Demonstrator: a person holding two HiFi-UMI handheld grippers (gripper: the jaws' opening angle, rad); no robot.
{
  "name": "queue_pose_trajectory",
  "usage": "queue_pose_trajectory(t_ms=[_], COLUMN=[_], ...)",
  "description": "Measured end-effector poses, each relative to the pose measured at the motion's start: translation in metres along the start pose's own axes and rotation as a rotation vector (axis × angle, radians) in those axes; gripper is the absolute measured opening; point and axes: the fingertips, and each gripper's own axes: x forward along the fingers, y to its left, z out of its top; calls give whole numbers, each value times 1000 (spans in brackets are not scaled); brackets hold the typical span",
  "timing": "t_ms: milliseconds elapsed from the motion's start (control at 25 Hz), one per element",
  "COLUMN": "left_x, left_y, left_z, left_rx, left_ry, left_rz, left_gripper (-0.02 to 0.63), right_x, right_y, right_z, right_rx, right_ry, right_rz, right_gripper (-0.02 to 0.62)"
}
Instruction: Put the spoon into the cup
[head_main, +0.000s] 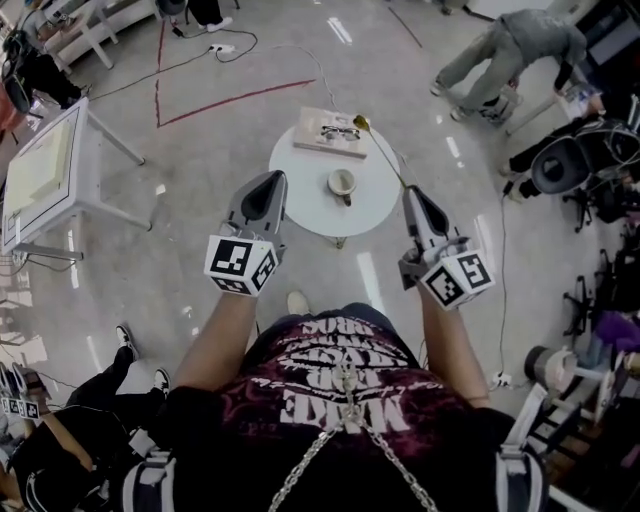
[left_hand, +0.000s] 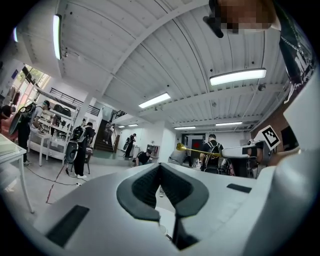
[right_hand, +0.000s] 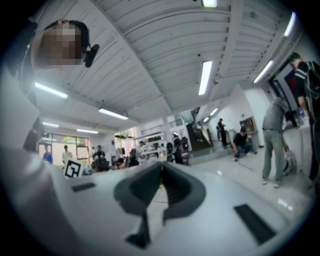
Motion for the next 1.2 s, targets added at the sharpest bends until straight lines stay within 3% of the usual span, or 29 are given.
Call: queue_pose_trajectory(t_ms=[400, 800, 1200], left_x=[4, 22, 50], left_y=[-10, 0, 3], left_z=[-7, -12, -25], left_rx=[-6, 49, 36], left_ry=[1, 45, 83], left_rz=[-31, 2, 15], left_gripper=[29, 29, 29], right_x=[-14, -1, 19], right_y=[-5, -34, -62], right_z=[-3, -11, -19], right_rx=[-51, 0, 34], right_ry=[4, -25, 2], right_rz=[-47, -45, -23], right_gripper=[35, 35, 35])
